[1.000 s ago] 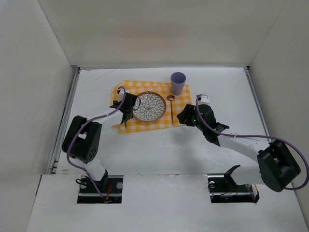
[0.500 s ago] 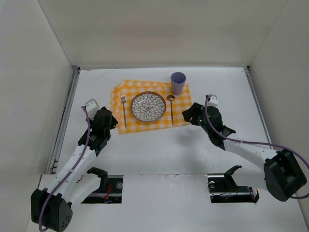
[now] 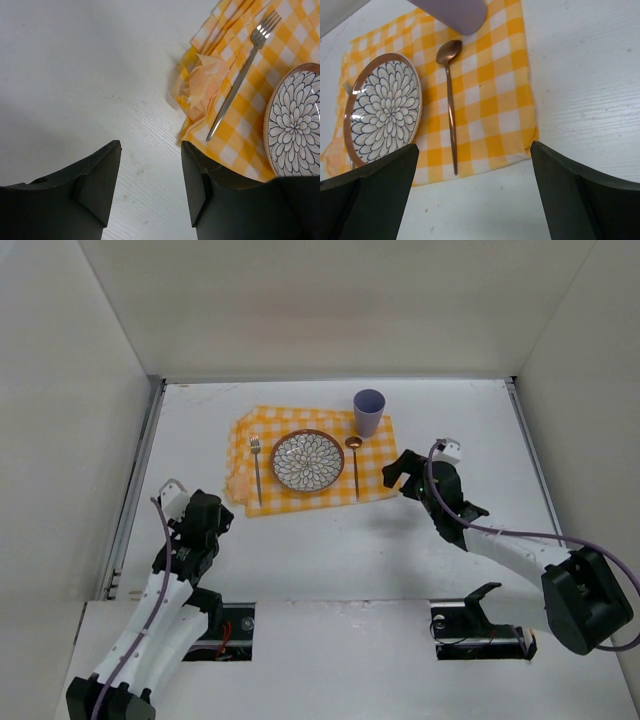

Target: Set the dinner table for one person

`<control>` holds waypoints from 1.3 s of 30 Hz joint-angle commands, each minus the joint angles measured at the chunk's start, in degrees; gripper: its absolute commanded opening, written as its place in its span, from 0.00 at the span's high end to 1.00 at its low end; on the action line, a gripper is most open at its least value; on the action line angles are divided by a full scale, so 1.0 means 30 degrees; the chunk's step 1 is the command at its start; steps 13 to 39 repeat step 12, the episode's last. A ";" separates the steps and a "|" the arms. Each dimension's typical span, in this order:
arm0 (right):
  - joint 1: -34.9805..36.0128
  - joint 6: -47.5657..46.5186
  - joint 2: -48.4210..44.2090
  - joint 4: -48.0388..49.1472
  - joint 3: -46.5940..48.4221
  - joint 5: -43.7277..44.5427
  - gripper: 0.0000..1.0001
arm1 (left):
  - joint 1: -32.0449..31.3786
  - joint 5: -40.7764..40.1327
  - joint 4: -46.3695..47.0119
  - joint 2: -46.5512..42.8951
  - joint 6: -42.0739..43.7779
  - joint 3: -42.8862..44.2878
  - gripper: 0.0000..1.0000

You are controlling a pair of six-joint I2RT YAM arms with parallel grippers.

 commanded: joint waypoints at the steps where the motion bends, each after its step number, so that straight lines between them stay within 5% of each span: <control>1: 0.0068 -0.0601 0.0095 0.0947 0.0233 0.2056 0.00 | -0.0366 0.0359 0.0679 -0.0468 -0.0083 -0.0515 0.51; 12: -0.0077 -0.1626 -0.2158 -0.3998 0.1404 0.3845 0.00 | -0.0776 0.1002 0.1499 -0.1292 0.0240 -0.1103 0.51; 39: -0.0077 -0.1626 -0.2158 -0.3998 0.1404 0.3845 0.00 | -0.0776 0.1002 0.1499 -0.1292 0.0240 -0.1103 0.51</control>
